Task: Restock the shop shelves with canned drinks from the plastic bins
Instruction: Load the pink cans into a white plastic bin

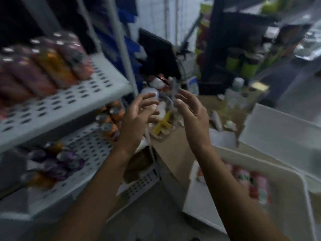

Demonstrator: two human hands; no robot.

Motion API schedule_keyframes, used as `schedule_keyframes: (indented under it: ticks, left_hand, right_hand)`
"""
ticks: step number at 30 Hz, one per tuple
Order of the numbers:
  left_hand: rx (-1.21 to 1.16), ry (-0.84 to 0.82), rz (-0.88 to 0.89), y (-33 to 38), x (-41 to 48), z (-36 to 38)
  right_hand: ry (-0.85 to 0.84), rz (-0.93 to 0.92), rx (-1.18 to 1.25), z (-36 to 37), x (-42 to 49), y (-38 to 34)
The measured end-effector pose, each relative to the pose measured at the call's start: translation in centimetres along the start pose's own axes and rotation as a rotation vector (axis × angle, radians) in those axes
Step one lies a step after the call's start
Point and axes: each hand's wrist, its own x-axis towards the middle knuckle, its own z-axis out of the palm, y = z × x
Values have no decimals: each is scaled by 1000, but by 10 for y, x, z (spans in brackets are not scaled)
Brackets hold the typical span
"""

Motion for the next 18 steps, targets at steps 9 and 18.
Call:
schedule_keyframes:
  ticks: [9, 18]
  left_hand:
    - [47, 498, 92, 64, -55, -208]
    - [82, 689, 123, 61, -115, -317]
  right_hand:
    - [-471, -151, 122, 204, -26, -80]
    - [-663, -106, 67, 333, -60, -88]
